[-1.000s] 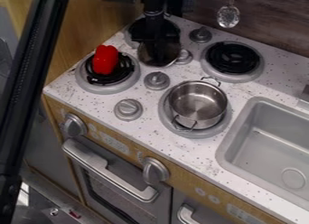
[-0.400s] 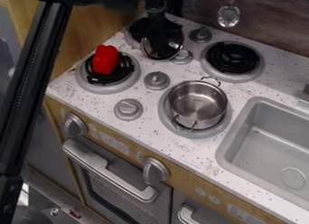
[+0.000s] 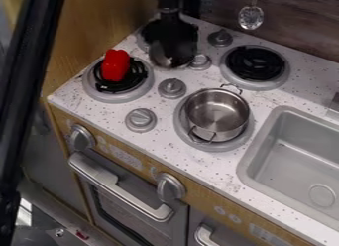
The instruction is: Put the lead on the sufuria on the left burner.
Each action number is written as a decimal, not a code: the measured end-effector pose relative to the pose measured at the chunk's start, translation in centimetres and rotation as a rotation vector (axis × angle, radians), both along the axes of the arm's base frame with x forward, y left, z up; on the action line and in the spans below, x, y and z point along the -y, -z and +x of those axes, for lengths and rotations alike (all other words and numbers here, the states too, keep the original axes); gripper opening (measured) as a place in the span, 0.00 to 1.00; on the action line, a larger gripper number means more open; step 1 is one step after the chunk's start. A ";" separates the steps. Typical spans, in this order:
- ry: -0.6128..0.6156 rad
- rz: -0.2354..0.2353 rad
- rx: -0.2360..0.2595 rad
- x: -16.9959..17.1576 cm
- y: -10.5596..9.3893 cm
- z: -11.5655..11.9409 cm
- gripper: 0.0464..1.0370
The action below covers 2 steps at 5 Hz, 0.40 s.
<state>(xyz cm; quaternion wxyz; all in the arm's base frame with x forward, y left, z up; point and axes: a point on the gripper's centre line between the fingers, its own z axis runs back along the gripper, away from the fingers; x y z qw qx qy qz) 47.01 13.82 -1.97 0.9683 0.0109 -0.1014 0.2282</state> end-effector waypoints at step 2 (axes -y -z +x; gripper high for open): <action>-0.002 -0.001 0.072 -0.1 -1.9 1.6 0.43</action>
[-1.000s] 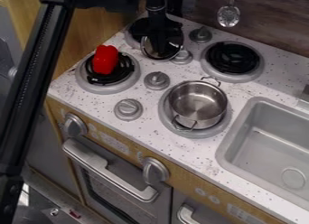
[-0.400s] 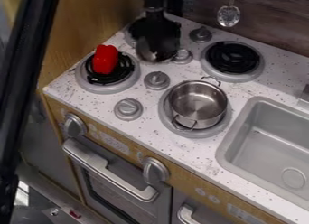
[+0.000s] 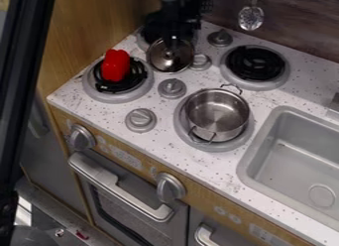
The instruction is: Put the lead on the sufuria on the left burner.
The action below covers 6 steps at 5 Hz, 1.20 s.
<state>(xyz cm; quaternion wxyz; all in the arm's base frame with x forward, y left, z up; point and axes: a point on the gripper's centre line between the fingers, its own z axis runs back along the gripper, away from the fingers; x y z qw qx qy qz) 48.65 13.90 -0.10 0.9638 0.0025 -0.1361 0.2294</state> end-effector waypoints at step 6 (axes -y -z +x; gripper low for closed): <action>-0.056 -0.020 -0.030 -1.4 3.8 0.9 0.91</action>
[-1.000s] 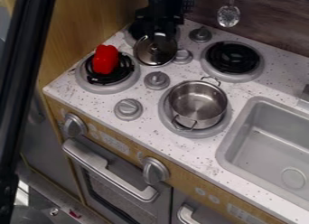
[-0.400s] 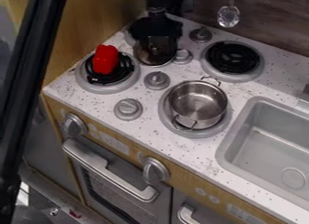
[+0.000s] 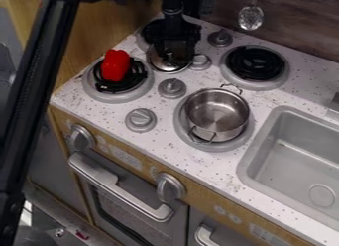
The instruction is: Put the lead on the sufuria on the left burner.
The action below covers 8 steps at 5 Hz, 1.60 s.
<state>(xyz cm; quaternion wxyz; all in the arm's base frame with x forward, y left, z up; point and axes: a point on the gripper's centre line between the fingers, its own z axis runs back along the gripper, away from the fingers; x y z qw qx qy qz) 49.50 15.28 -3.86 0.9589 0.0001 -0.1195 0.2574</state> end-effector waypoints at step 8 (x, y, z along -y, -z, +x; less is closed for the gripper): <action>0.168 0.011 0.079 8.4 -8.0 -4.6 0.22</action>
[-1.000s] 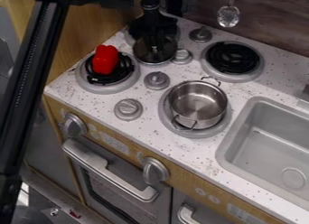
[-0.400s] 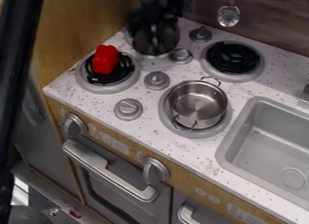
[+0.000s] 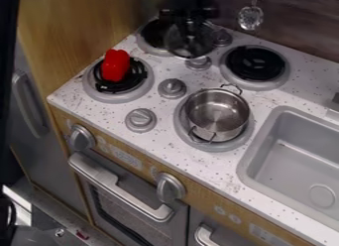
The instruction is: Put the lead on the sufuria on the left burner.
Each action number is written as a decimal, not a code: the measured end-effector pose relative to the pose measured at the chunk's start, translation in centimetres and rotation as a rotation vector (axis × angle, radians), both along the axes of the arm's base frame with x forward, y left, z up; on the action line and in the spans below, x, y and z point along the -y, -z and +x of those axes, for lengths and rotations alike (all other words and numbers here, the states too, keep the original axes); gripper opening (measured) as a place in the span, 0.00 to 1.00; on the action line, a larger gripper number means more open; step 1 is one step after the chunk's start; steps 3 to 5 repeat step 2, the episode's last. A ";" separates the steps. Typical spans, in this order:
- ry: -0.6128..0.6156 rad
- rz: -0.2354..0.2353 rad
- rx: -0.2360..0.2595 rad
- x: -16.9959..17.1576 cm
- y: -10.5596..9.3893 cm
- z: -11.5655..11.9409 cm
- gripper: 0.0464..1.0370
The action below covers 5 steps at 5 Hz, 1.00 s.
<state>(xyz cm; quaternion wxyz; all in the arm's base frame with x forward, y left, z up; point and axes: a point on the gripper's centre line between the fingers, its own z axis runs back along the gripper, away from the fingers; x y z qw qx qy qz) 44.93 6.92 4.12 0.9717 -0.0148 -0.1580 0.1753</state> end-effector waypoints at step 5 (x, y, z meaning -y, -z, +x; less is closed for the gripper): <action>0.133 0.025 -0.111 4.9 2.7 -3.2 0.22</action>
